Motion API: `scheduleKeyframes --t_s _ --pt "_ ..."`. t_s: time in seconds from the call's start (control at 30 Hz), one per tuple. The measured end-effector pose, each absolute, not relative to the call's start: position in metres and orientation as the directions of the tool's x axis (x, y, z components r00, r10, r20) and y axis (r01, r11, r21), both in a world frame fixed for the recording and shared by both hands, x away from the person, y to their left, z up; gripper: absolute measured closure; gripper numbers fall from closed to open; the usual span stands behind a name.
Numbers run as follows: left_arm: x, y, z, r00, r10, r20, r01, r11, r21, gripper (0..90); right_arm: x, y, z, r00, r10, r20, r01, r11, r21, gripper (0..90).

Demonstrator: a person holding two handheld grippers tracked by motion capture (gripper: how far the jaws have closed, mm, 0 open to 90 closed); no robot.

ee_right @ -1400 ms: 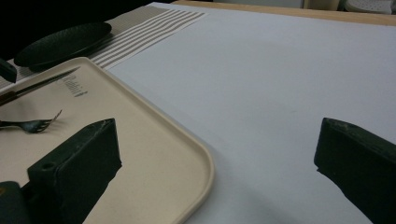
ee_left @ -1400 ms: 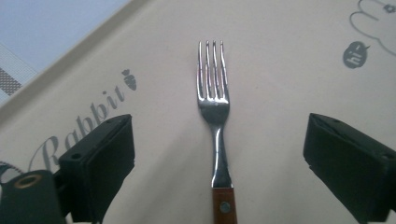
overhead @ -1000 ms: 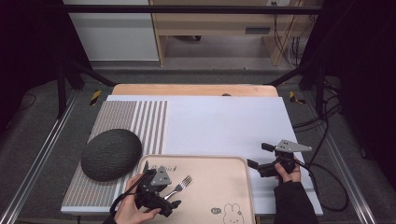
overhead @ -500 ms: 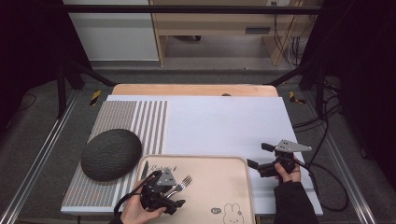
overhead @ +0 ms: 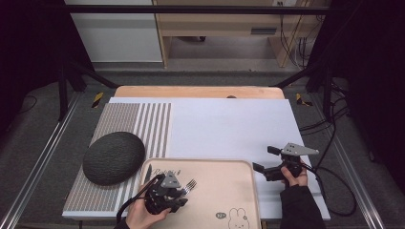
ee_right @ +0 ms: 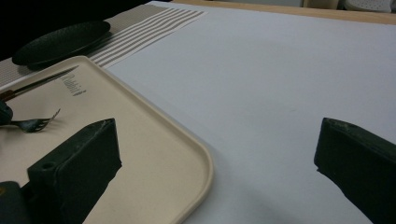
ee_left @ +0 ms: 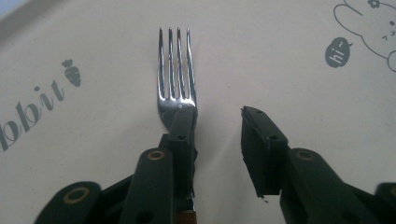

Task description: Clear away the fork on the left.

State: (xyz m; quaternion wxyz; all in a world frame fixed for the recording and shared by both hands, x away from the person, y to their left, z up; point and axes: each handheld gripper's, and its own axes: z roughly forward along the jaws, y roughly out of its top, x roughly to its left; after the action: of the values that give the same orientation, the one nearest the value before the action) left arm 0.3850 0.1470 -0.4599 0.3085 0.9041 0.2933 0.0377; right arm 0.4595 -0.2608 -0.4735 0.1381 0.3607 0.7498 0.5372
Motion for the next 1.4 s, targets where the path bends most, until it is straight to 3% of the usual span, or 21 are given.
scheduleKeyframes --t_s 0.47,1.4 --pt "0.386 0.144 -0.468 0.826 0.556 -0.089 0.499 -0.649 0.575 89.2 0.460 -0.261 -0.474 -0.702 0.689 0.179 0.392 0.164 0.905 0.5" --pt "0.399 0.160 -0.471 0.804 0.593 -0.048 0.505 -0.638 0.581 89.6 0.460 -0.261 -0.473 -0.702 0.690 0.178 0.392 0.164 0.905 0.5"
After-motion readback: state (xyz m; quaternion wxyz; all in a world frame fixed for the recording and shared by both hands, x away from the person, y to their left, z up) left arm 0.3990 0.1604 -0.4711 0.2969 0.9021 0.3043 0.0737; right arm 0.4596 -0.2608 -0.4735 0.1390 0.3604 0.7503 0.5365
